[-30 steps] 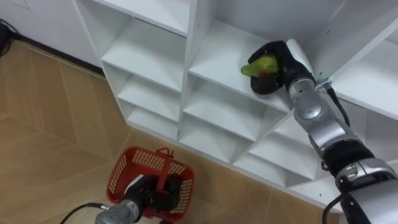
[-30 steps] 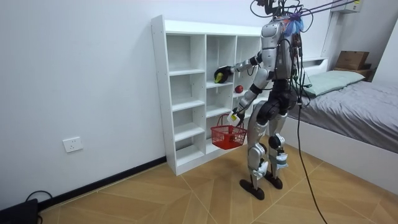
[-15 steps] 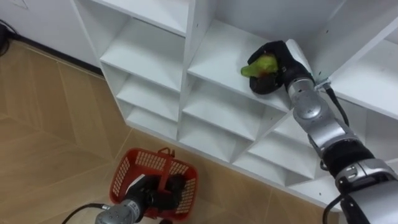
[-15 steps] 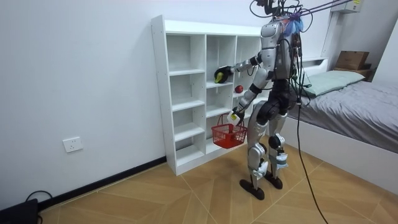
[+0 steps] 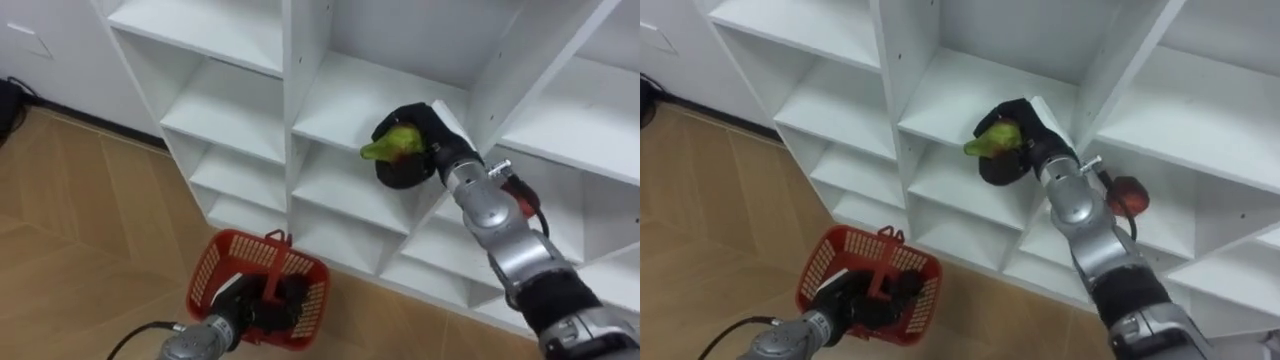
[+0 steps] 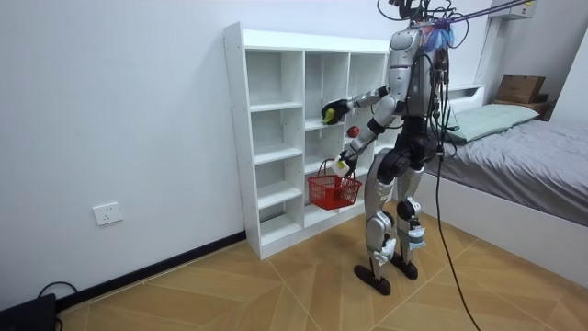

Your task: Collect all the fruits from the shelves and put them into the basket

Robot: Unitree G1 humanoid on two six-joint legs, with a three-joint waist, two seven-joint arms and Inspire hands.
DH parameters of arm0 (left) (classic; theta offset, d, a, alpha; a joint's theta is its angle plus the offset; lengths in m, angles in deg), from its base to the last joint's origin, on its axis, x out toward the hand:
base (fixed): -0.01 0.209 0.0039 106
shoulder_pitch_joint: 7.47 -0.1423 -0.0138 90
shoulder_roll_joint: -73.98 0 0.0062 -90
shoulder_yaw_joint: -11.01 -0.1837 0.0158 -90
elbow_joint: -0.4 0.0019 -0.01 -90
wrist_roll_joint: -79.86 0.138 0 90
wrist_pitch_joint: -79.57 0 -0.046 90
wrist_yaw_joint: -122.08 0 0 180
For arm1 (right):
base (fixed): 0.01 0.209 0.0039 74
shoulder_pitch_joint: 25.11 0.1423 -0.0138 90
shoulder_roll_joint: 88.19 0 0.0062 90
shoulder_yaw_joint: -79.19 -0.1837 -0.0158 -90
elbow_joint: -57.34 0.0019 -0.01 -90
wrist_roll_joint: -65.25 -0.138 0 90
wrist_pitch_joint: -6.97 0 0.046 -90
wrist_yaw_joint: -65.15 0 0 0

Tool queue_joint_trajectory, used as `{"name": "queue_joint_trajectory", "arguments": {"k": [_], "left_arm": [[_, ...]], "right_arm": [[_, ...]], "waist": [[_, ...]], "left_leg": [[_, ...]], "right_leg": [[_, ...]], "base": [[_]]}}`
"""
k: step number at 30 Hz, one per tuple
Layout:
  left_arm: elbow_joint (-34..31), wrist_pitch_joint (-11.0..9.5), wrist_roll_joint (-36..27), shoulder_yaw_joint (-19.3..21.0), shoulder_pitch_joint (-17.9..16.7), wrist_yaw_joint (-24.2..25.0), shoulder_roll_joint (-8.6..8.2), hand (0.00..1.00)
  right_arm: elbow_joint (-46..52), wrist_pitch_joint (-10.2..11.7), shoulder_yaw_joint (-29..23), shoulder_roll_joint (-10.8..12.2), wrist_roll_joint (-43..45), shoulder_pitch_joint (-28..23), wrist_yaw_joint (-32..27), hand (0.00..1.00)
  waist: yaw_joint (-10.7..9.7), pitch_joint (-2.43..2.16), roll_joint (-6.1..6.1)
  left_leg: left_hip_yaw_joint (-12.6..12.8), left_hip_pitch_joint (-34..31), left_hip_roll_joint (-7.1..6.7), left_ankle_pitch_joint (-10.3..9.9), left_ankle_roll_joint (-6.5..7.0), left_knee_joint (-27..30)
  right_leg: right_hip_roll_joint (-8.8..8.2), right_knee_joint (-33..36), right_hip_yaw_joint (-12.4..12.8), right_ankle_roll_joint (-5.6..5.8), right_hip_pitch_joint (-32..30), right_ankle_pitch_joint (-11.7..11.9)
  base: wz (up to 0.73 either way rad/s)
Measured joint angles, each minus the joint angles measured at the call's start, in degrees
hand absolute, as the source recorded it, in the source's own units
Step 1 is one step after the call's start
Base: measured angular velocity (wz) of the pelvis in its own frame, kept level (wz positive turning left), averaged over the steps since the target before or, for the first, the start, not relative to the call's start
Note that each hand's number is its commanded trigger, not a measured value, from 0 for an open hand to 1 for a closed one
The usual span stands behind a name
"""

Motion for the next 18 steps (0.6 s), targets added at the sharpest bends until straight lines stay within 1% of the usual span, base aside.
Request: {"name": "queue_joint_trajectory", "arguments": {"k": [1,3,5,6,7,8,9,10,11,13,14,16,18], "left_arm": [[0.0,-0.2,0.0,0.0,-0.1,0.0,0.03,1.00],[0.0,-0.6,0.1,0.2,-0.2,0.0,-0.06,1.00],[0.1,-1.2,0.1,0.2,-0.3,0.0,-0.18,1.00],[0.1,-1.3,0.1,0.1,-0.4,0.0,-0.44,1.00],[0.1,-1.3,0.0,0.1,-0.4,0.0,-0.59,1.00],[0.2,-1.3,0.0,0.0,-0.4,0.0,-0.89,1.00],[0.2,-1.3,0.0,0.0,-0.6,0.0,-1.14,1.00],[0.3,-1.3,0.0,0.0,-0.7,0.0,-1.21,1.00],[0.5,-1.3,0.0,0.1,-0.9,0.0,-1.27,1.00],[0.6,-1.3,0.1,0.7,-1.3,0.1,-1.38,1.00],[0.6,-1.3,0.1,1.0,-1.6,0.1,-1.45,1.00],[0.8,-1.3,0.3,1.0,-1.8,0.2,-1.52,1.00],[0.8,-1.5,0.1,0.9,-1.8,0.1,-1.42,1.00]], "right_arm": [[1.4,0.1,0.0,0.0,0.0,-0.8,0.3,1.00],[5.4,0.4,0.0,0.0,0.0,-3.3,1.4,1.00],[6.8,0.6,0.0,0.1,0.1,-4.8,2.1,1.00],[7.5,0.7,0.0,0.2,0.2,-5.7,2.5,1.00],[7.6,0.8,0.0,0.2,0.2,-5.8,2.8,1.00],[7.6,0.8,0.0,0.3,0.2,-5.9,3.1,1.00],[7.6,0.8,-0.1,0.3,0.2,-5.9,3.0,1.00],[7.6,0.8,-0.1,0.3,0.2,-5.9,3.0,1.00],[7.6,0.8,-0.2,0.3,0.2,-5.9,3.0,1.00],[7.6,0.8,-0.8,0.5,0.5,-6.0,3.0,1.00],[7.7,0.8,-1.1,0.6,0.7,-6.3,3.1,1.00],[8.4,0.8,-2.1,0.6,1.0,-7.5,3.2,1.00],[10.1,0.8,-2.7,0.7,0.5,-10.1,3.3,1.00]], "waist": [[-0.5,0.00,0.00],[-2.1,-0.06,0.11],[-2.8,0.01,0.24],[-3.1,-0.16,0.52],[-3.5,-0.23,0.68],[-4.1,-0.28,1.23],[-4.2,-0.43,1.73],[-4.2,-0.53,1.92],[-4.5,-0.73,2.24],[-5.3,-0.86,2.46],[-5.8,-1.01,2.69],[-6.1,-1.02,2.72],[-6.8,-1.01,2.73]], "left_leg": [[0.0,0.0,0.01,0.0,0.00,0.0],[0.1,0.2,0.01,0.0,0.01,0.2],[0.2,0.8,0.00,0.0,0.03,0.1],[0.2,1.1,0.01,-0.1,0.09,0.1],[0.4,1.1,0.02,-0.1,0.11,0.1],[0.6,1.3,0.06,-0.1,0.11,0.1],[1.4,1.7,0.23,-0.1,0.13,-0.1],[1.8,1.9,0.32,-0.1,0.14,-0.2],[2.0,2.2,0.44,-0.1,0.14,-0.5],[2.8,2.9,0.56,-0.1,0.11,-1.0],[3.1,3.1,0.58,-0.1,0.11,-1.2],[3.3,3.8,0.60,-0.1,0.11,-1.7],[3.6,4.6,0.54,-0.1,0.13,-2.2]], "right_leg": [[0.04,0.0,0.2,-0.01,0.0,0.0],[0.04,0.1,0.3,-0.02,0.2,0.1],[0.01,0.1,0.3,-0.01,0.9,0.1],[0.02,0.0,0.4,0.00,1.1,0.1],[0.04,0.0,0.5,0.01,1.1,0.1],[0.06,0.0,0.7,0.07,1.1,0.2],[0.09,0.1,1.2,0.08,1.1,0.3],[0.11,0.1,1.4,0.06,1.1,0.4],[0.21,0.1,2.0,0.03,1.1,0.4],[0.27,0.1,2.7,0.03,1.2,0.4],[0.28,0.0,2.9,0.03,1.3,0.4],[0.33,-0.1,3.5,0.04,1.5,0.4],[0.33,-0.3,4.0,0.19,2.1,0.3]], "base": [[-0.04],[-0.02],[0.00],[0.00],[-0.05],[-0.17],[-0.24],[-0.29],[-0.23],[-0.18],[-0.16],[-0.12],[-0.07]]}}
